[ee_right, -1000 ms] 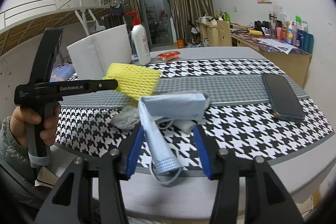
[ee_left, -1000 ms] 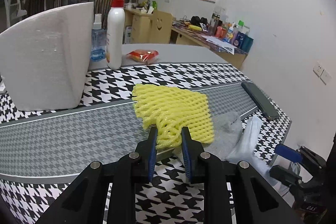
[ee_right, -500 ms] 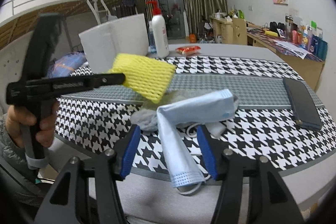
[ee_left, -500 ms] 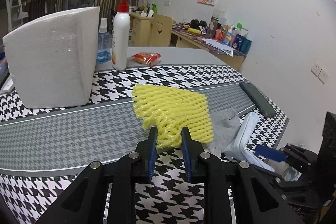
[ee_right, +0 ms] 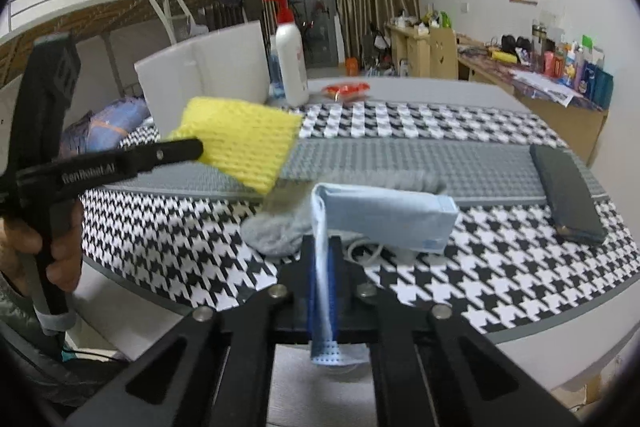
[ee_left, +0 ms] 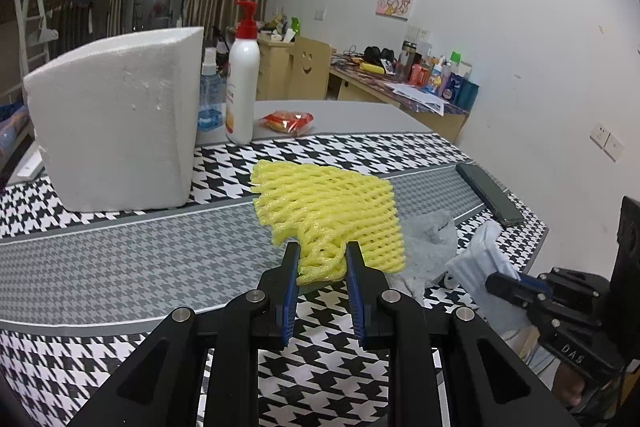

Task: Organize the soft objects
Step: 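Lift the yellow sponge with the left tool while the right tool holds the mask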

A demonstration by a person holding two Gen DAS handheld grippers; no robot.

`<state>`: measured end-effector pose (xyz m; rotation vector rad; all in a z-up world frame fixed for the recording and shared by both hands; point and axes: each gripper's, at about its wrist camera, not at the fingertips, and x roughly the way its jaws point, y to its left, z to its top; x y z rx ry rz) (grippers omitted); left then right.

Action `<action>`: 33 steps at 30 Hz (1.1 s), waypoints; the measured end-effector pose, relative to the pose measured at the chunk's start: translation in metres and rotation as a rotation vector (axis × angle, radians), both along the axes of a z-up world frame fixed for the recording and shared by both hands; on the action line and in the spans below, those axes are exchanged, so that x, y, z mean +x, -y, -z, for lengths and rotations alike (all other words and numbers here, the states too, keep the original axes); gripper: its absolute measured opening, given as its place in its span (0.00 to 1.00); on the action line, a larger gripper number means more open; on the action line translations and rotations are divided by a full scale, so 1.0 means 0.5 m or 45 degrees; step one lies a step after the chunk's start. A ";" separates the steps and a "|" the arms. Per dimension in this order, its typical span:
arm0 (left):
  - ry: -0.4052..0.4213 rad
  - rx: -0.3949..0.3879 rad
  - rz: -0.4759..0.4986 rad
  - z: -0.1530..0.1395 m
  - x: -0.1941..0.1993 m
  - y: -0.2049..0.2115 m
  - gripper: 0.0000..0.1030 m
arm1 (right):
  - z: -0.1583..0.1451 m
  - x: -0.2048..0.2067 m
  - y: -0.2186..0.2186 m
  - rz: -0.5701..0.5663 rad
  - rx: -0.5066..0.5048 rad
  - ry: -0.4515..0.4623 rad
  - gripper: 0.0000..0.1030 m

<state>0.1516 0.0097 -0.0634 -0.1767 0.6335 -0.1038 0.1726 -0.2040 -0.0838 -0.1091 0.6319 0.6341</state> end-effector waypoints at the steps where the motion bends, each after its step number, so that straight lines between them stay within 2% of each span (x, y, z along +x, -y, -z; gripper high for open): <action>1: 0.005 0.001 0.000 -0.003 -0.001 -0.003 0.23 | -0.004 -0.002 0.000 0.001 0.004 0.008 0.08; 13: 0.057 0.035 -0.005 -0.029 -0.027 -0.023 0.23 | -0.053 -0.018 -0.018 0.024 0.044 0.104 0.08; 33: 0.142 0.064 -0.076 -0.069 -0.058 -0.043 0.23 | -0.092 -0.020 -0.049 -0.016 0.089 0.177 0.08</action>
